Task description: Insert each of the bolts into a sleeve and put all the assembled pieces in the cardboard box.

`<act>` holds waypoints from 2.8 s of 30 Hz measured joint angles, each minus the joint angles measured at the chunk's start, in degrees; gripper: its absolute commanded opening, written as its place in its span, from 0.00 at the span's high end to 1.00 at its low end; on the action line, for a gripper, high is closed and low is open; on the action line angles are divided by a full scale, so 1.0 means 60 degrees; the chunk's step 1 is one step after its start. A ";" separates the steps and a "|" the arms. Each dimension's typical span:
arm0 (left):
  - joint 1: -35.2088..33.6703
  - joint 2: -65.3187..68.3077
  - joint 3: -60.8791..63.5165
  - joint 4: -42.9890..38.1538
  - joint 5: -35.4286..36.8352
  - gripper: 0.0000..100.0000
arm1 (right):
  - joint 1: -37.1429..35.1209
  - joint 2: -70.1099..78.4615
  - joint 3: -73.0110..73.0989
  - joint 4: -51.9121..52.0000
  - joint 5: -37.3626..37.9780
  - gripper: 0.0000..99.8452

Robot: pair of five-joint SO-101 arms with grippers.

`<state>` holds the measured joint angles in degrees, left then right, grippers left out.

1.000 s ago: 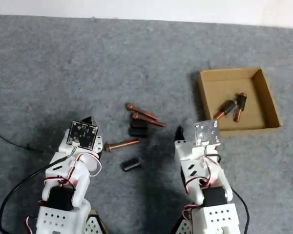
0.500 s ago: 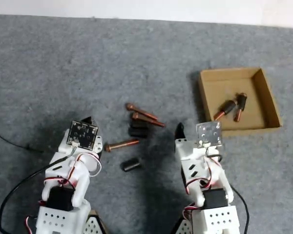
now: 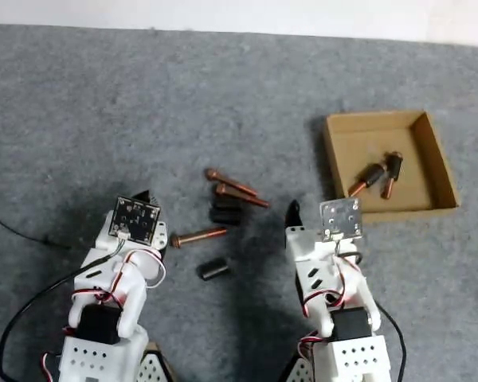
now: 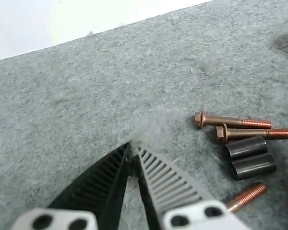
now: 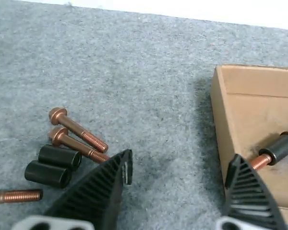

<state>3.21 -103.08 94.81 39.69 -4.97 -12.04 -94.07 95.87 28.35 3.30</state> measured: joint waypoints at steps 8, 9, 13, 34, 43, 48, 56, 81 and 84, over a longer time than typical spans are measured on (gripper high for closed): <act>0.0000 0.0000 0.0000 0.0000 0.0000 0.99 | 0.0000 0.0000 0.0000 0.0000 0.0000 0.71; 0.0000 0.0000 0.0000 0.0000 0.0000 0.99 | 0.0000 0.0000 0.0000 0.0000 0.0000 0.71; 0.0000 0.0000 0.0000 0.0000 0.0000 0.99 | 0.0000 0.0000 0.0000 0.0000 0.0000 0.71; 0.0000 0.0000 0.0000 0.0000 0.0000 0.99 | 0.0000 0.0000 0.0000 0.0000 0.0000 0.71; -0.1934 0.0000 0.0000 0.0000 0.0908 0.99 | 0.0015 0.0000 0.0000 0.0674 0.0000 0.71; -0.2110 0.0000 0.0000 0.0000 0.1070 0.99 | -0.0703 0.0000 -0.0044 0.1832 0.0410 0.71; -0.2110 0.0000 0.0000 0.0000 0.1070 0.99 | -0.2051 0.0747 -0.0791 0.2022 0.0894 0.71; -0.2110 0.0000 0.0000 -0.0674 0.1070 0.99 | -0.3985 1.6147 -1.0359 0.0322 0.2945 0.71; -0.2110 0.0000 0.0000 -0.0674 0.1070 0.99 | -0.4015 1.6337 -1.0535 0.0366 0.2945 0.71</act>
<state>-9.45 -103.08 94.81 35.65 1.45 -36.13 3.96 32.66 30.55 20.97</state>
